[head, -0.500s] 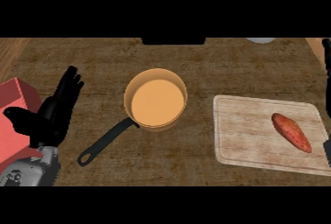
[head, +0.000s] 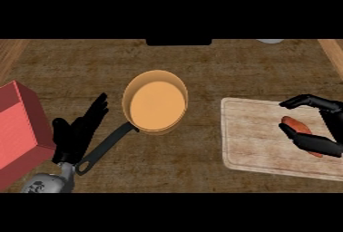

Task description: Pick the sweet potato from the cutting board and place it in the pot

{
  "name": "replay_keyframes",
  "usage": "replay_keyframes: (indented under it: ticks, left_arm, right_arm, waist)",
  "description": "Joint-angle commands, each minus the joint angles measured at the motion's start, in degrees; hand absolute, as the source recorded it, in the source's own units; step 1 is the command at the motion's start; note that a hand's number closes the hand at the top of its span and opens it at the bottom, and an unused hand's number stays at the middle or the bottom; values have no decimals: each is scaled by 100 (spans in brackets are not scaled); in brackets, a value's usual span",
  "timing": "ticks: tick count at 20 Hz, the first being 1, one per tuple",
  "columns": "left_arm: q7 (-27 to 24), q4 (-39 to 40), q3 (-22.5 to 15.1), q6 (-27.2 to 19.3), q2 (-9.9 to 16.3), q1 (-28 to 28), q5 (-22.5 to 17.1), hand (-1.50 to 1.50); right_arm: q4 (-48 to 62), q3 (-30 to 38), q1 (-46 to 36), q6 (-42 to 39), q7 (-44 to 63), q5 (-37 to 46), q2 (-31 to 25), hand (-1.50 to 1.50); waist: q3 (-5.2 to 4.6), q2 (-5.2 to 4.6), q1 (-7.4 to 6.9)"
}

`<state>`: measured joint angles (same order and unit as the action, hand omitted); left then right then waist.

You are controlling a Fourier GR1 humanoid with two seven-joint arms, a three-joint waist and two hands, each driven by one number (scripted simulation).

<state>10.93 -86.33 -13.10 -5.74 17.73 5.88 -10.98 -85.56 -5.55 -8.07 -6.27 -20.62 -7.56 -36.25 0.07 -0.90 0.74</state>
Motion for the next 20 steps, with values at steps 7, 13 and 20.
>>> replay_keyframes:
  ticks: [7, 13, 20]
  left_arm:
    - [-598, 867, -104, 509, -208, -148, 106, 0]
    - [-310, 517, -237, 498, -208, -159, 131, 0]
    - [-769, 1364, 4, 698, -383, 48, 183, 0]
  right_arm:
    - [947, 1282, 518, -2215, -2219, -1390, -517, -150]
    - [783, 1157, 250, -2737, -364, -1286, -1993, -150]
    - [1116, 823, -297, -3302, 1016, -1783, -1865, -150]
  waist:
    - [-7, 84, -46]
    - [-18, 90, -129]
    - [-13, 68, -120]
